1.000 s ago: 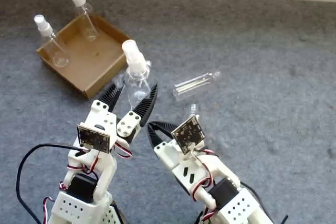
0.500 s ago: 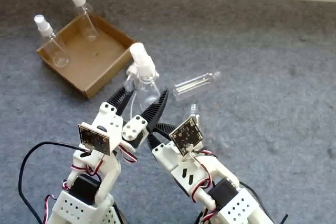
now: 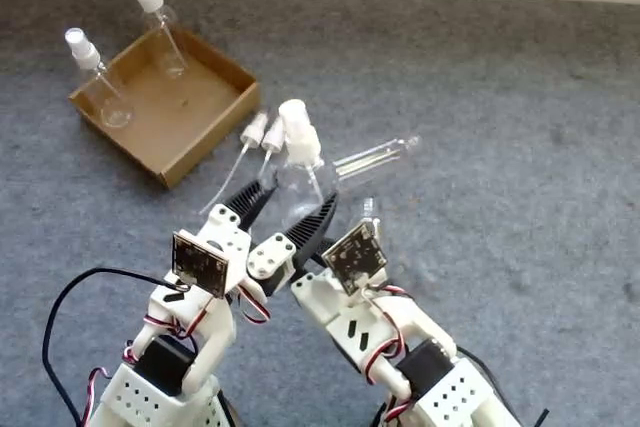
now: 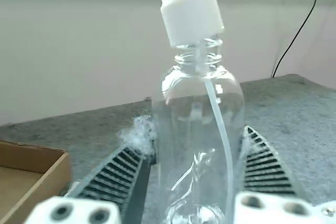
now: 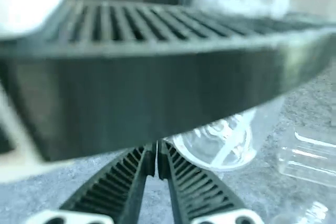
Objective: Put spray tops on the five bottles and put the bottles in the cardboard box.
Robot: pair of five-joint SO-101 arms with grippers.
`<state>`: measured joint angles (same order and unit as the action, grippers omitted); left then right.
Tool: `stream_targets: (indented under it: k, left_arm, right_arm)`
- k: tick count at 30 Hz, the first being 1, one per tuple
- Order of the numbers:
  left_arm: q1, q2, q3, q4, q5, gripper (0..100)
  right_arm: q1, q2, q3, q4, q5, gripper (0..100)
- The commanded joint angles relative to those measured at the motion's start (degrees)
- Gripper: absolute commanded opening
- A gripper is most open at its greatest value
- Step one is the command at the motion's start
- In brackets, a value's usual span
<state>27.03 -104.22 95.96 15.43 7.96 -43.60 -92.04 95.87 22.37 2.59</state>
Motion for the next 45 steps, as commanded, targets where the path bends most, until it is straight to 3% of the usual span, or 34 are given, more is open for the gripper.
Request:
stream_targets:
  k: [1, 6, 18, 26, 32, 35, 42, 45]
  left_arm:
    - [1.89, -0.31, 1.1, 0.44, 0.26, 12]
    - [3.47, -0.31, 1.1, 2.55, 0.26, 12]
    - [2.86, -0.31, 1.01, 2.46, 0.18, 12]
    - [-2.86, -0.4, 0.92, 2.37, 0.53, 12]
    - [-3.3, -0.4, 0.92, 2.37, 0.44, 12]
    - [-3.38, -0.4, 0.92, 2.37, 0.35, 12]
    - [-3.38, -0.31, 0.75, 2.73, 0.35, 12]
    - [-3.38, -0.31, -1.27, 6.86, 0.44, 12]
  right_arm:
    - [6.9, -0.84, 5.32, -1.27, 0.62, 0.4]
    - [11.3, -0.84, 5.41, -1.27, 0.62, 0.4]
    - [11.3, -0.84, 5.76, -1.27, 0.62, 0.4]
    - [11.38, -0.84, 5.85, -1.27, 0.88, 0.4]
    - [12.26, -0.84, 5.41, -1.27, 0.88, 0.4]
    - [16.48, -0.84, 5.32, -1.27, 0.62, 0.4]
    - [34.42, -0.84, 5.14, -1.27, 0.62, 0.4]
    - [39.78, -0.84, 3.91, -1.27, -0.26, 0.4]
